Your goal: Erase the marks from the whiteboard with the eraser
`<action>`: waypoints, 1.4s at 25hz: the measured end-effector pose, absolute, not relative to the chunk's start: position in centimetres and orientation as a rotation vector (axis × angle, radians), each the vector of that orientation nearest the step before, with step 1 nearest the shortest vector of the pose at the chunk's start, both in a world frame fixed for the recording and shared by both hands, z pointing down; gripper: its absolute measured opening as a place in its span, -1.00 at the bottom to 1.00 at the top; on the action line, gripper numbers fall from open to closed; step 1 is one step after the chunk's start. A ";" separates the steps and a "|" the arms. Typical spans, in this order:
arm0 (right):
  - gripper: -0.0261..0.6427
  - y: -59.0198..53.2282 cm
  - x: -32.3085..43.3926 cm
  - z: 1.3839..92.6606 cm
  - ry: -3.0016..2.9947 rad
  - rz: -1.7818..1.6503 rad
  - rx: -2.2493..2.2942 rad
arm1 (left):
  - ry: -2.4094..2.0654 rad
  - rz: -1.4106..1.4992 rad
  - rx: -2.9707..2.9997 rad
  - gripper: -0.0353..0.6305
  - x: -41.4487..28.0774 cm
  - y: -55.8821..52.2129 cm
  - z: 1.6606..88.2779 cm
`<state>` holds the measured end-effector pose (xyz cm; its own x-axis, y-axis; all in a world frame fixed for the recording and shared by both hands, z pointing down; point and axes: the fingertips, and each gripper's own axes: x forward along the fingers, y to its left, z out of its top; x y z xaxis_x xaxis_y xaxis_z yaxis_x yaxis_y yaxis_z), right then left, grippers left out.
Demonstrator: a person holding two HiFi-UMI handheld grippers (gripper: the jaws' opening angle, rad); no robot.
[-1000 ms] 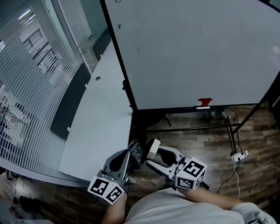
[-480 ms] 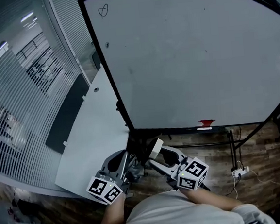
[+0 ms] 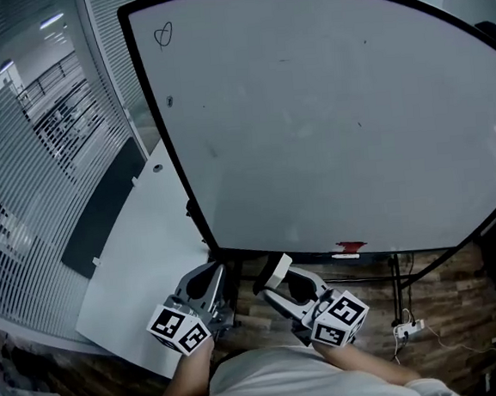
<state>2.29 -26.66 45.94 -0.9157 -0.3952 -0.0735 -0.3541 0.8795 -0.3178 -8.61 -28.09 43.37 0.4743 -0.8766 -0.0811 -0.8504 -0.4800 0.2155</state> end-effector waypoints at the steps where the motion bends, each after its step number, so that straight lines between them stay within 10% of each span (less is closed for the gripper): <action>1: -0.20 -26.8 2.5 46.1 2.912 -0.458 -0.589 | -1.507 -0.268 2.571 -0.88 -8.4 -28.5 43.5; 25: -0.20 -35.0 -5.1 41.0 2.889 -0.213 -0.726 | -1.424 -0.257 2.740 -0.88 -17.0 -35.9 37.8; 35: -0.20 -39.3 -10.1 31.2 2.946 0.438 -0.805 | -1.395 -0.111 2.906 -0.88 -20.9 -38.4 33.6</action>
